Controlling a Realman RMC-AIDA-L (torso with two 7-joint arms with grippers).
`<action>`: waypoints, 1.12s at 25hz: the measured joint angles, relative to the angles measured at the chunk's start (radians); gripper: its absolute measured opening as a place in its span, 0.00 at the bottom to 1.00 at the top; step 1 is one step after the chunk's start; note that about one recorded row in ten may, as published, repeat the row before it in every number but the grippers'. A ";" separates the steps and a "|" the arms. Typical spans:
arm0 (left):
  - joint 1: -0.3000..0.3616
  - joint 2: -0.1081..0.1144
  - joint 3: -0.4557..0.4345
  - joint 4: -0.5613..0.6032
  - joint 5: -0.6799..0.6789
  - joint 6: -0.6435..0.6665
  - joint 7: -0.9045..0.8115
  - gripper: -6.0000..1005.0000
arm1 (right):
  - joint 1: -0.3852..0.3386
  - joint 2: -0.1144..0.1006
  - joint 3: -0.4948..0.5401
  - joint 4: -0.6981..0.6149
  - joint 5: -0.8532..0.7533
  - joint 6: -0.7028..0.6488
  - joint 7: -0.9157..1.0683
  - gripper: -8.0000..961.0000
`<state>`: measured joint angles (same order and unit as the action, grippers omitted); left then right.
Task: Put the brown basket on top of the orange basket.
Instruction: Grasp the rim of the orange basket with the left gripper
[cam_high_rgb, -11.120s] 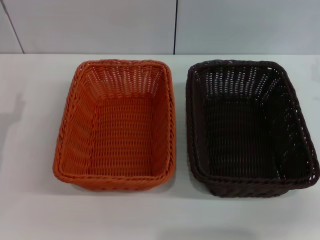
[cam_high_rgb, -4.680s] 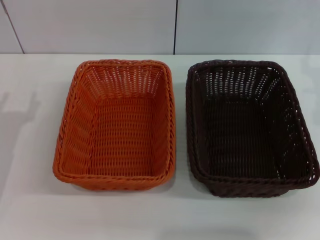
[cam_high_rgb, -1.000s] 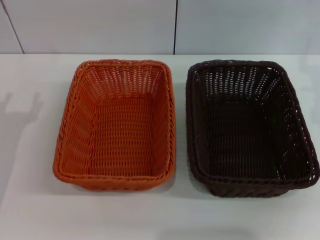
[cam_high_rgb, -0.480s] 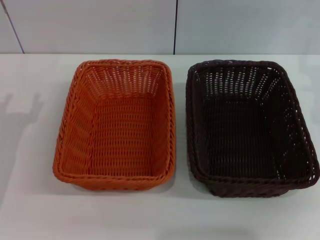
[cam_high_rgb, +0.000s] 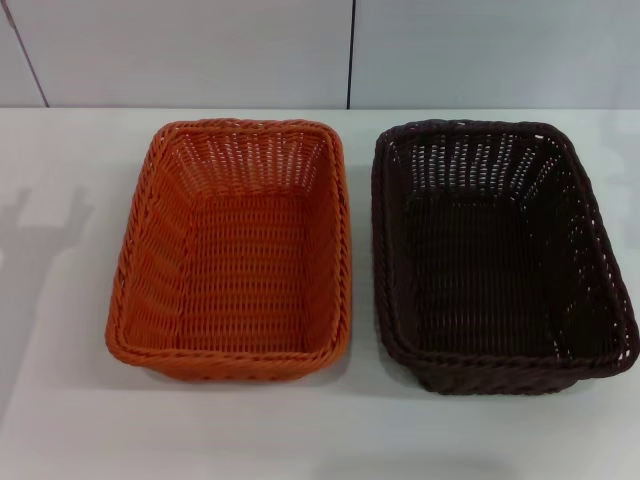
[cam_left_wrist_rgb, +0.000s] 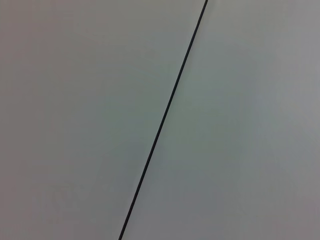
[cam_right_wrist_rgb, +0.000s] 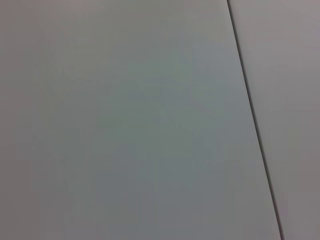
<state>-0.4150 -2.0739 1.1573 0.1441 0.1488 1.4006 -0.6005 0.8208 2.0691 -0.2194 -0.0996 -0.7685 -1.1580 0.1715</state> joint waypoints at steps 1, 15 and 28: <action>0.000 0.000 0.002 0.000 0.000 0.000 -0.001 0.81 | -0.001 0.000 0.000 0.000 0.000 0.000 -0.001 0.60; -0.004 0.000 0.015 0.000 0.000 0.000 -0.017 0.81 | -0.011 -0.001 0.000 -0.001 -0.001 0.000 -0.005 0.60; -0.007 0.000 0.015 0.000 0.000 -0.006 -0.018 0.81 | -0.011 -0.002 0.000 -0.002 0.002 0.000 -0.006 0.60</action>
<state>-0.4218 -2.0738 1.1720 0.1442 0.1488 1.3948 -0.6182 0.8097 2.0675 -0.2193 -0.1013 -0.7664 -1.1581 0.1655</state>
